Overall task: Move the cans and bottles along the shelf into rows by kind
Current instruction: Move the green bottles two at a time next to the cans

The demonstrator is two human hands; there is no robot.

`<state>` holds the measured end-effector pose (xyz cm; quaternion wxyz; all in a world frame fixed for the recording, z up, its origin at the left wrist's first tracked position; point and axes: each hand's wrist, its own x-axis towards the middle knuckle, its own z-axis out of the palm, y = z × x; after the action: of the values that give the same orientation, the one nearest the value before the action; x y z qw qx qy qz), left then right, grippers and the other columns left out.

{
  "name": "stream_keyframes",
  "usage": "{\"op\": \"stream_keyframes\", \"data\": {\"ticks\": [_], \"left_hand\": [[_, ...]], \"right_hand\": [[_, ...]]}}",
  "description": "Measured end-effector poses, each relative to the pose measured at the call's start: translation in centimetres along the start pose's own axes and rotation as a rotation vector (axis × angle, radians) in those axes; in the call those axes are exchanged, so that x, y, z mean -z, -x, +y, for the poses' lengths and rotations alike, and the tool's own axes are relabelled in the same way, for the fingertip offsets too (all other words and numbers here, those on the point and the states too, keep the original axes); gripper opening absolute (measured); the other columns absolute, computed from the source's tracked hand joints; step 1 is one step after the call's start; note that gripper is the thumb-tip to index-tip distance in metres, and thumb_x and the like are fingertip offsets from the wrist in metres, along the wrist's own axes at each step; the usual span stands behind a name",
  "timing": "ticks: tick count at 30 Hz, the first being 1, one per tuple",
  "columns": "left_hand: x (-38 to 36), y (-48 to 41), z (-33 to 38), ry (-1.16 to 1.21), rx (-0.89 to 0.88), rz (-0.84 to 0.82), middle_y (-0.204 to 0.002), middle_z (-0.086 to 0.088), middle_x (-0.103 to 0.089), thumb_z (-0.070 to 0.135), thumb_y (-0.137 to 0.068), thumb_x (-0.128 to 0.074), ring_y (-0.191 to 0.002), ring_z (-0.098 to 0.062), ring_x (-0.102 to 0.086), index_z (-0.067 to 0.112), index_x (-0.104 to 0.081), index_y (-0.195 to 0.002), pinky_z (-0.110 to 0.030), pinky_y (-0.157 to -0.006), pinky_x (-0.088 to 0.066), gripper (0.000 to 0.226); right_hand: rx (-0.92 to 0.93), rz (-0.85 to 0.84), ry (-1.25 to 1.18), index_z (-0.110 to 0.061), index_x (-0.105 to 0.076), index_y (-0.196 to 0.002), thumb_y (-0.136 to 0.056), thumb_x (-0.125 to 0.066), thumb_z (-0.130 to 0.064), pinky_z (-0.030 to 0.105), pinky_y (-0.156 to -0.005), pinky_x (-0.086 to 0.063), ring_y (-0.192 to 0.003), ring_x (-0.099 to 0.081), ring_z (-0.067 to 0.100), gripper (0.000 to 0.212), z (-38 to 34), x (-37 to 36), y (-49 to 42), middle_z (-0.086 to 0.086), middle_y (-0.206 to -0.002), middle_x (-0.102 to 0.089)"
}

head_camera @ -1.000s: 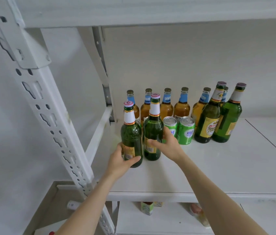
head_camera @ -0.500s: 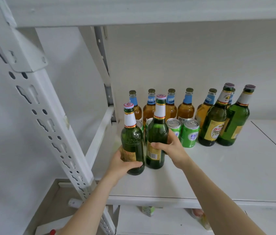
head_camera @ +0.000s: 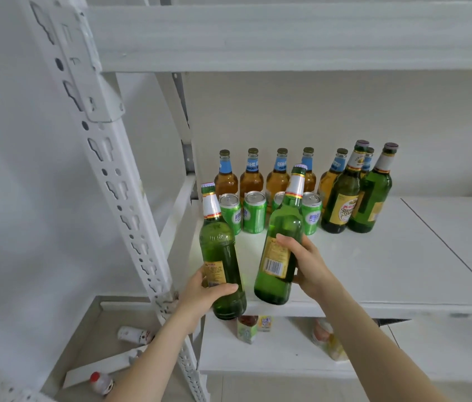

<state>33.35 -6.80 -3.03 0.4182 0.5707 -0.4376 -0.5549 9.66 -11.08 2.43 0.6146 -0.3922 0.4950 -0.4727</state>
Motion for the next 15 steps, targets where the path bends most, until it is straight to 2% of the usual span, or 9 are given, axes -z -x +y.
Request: {"op": "stream_keyframes", "data": {"ticks": [2, 4, 8, 15], "left_hand": [[-0.1, 1.6, -0.4, 0.015, -0.015, -0.017, -0.1, 0.01, -0.075, 0.031, -0.056, -0.093, -0.096, -0.014, -0.071, 0.033, -0.062, -0.11, -0.027, -0.073, -0.059, 0.063], [-0.3, 3.1, -0.7, 0.013, -0.029, -0.015, -0.095, 0.013, -0.076, 0.023, -0.064, -0.09, -0.09, -0.01, -0.072, 0.032, -0.063, -0.108, -0.022, -0.067, -0.057, 0.052], [-0.8, 5.6, -0.9, 0.014, -0.035, -0.001, -0.098, 0.009, -0.075, 0.022, -0.066, -0.089, -0.097, -0.014, -0.069, 0.03, -0.063, -0.111, -0.03, -0.077, -0.057, 0.052], [-2.2, 8.4, -0.2, -0.001, -0.055, -0.011, -0.092, 0.013, -0.075, 0.023, -0.066, -0.089, -0.095, -0.012, -0.07, 0.032, -0.063, -0.107, -0.023, -0.069, -0.055, 0.048]], "right_hand": [[-0.007, 0.015, -0.012, -0.025, -0.063, -0.118, -0.084, -0.074, -0.032, 0.057, -0.091, -0.054, -0.106, -0.068, 0.028, 0.037, -0.2, 0.6, 1.9, 0.006, -0.111, -0.072], [-0.003, 0.029, -0.007, -0.025, -0.063, -0.118, -0.084, -0.074, -0.033, 0.058, -0.092, -0.053, -0.106, -0.068, 0.029, 0.036, -0.2, 1.2, 3.7, 0.007, -0.112, -0.072], [0.013, 0.073, 0.031, -0.026, -0.064, -0.117, -0.083, -0.076, -0.034, 0.058, -0.093, -0.053, -0.105, -0.069, 0.029, 0.038, 0.0, 2.5, 7.0, 0.006, -0.11, -0.074], [0.014, 0.133, 0.01, -0.025, -0.065, -0.116, -0.08, -0.078, -0.031, 0.053, -0.092, -0.053, -0.104, -0.068, 0.028, 0.039, 0.1, 5.9, 11.0, 0.006, -0.11, -0.073]]}}
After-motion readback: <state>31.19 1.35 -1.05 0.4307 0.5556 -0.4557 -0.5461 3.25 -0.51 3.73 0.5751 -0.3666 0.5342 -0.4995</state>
